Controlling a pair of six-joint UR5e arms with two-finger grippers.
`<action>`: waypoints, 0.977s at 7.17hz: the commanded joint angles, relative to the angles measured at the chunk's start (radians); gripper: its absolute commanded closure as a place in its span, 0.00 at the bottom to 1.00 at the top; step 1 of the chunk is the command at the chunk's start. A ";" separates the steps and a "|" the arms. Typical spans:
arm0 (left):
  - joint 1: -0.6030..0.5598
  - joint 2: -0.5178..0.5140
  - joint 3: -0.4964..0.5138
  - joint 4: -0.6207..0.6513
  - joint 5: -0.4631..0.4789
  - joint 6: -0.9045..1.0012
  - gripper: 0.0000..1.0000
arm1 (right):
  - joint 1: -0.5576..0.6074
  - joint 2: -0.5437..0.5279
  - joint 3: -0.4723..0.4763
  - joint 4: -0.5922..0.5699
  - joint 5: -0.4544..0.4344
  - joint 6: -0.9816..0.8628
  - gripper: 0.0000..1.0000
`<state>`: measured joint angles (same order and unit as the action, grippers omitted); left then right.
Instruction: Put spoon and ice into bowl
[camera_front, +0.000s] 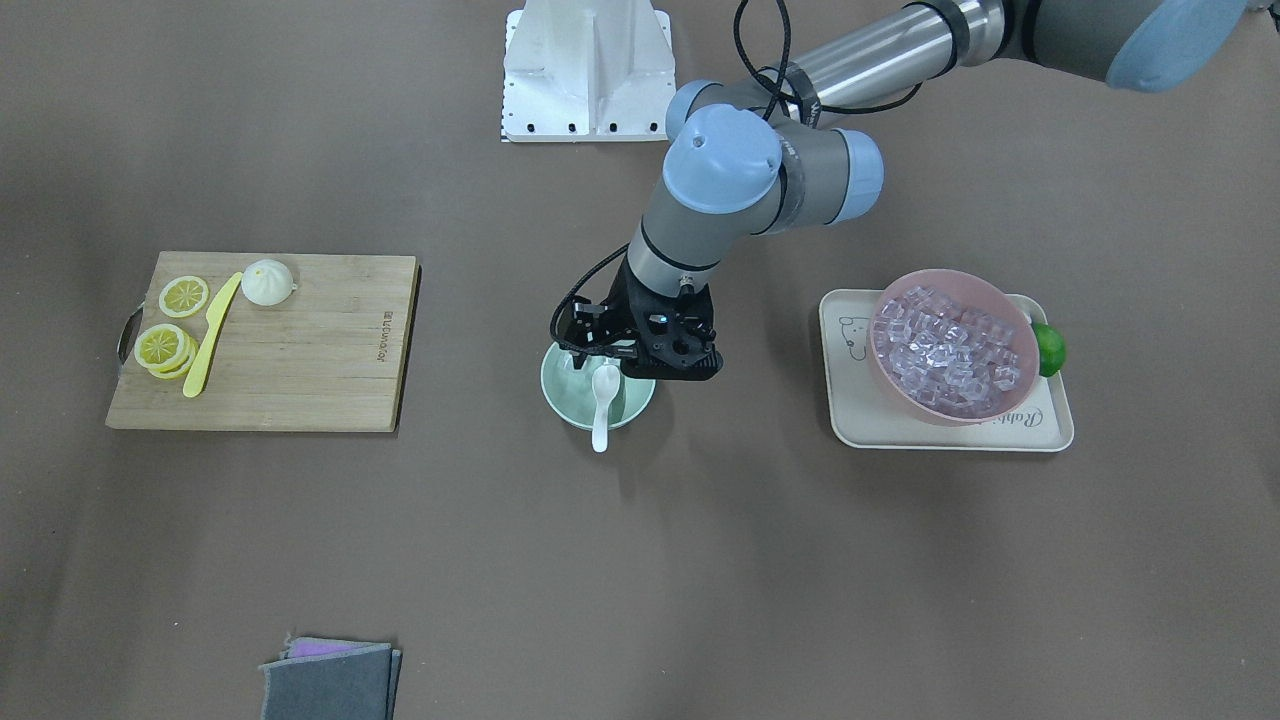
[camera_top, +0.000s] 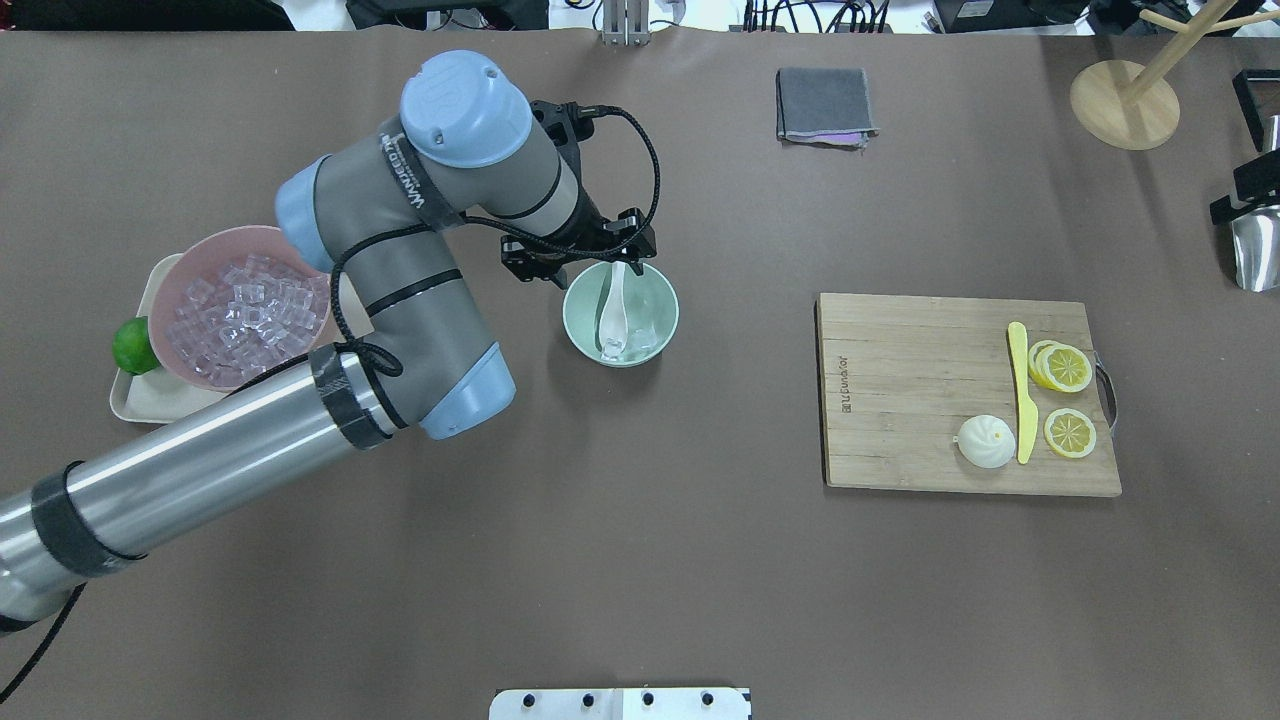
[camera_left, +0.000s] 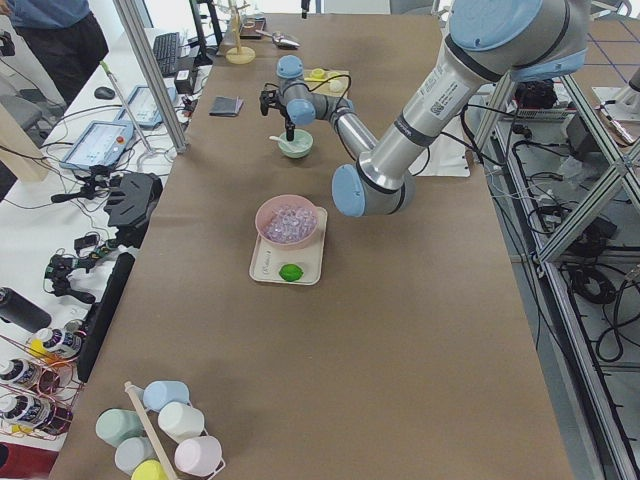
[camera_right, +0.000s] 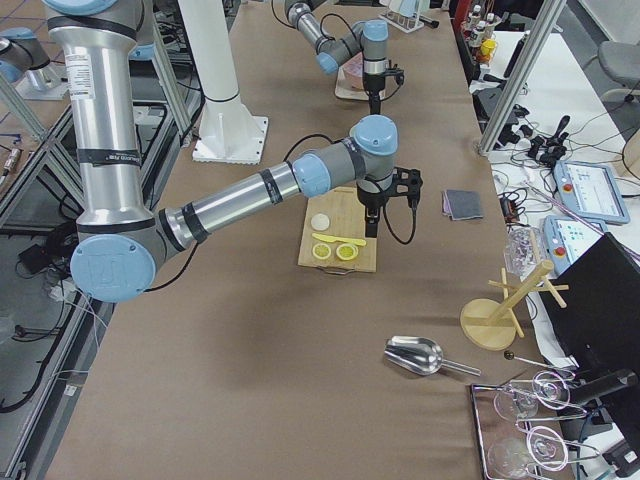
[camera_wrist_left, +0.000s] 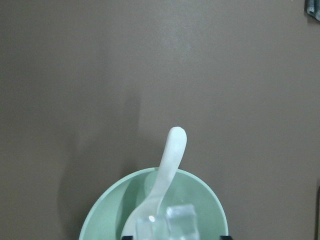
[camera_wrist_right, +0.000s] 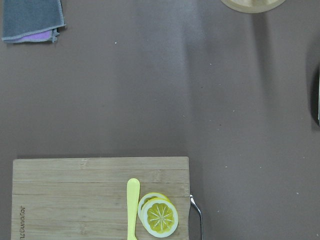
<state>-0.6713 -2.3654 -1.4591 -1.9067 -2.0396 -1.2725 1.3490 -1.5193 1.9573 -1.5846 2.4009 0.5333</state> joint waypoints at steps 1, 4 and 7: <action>-0.086 0.225 -0.238 0.076 -0.084 0.162 0.02 | 0.024 -0.018 -0.003 0.000 0.007 -0.070 0.00; -0.276 0.443 -0.528 0.424 -0.094 0.637 0.02 | 0.105 -0.056 -0.008 -0.065 0.011 -0.284 0.00; -0.619 0.748 -0.572 0.452 -0.158 1.207 0.02 | 0.234 -0.032 -0.001 -0.322 0.000 -0.617 0.00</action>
<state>-1.1290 -1.7309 -2.0290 -1.4659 -2.1525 -0.3148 1.5416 -1.5577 1.9548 -1.8285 2.4066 0.0214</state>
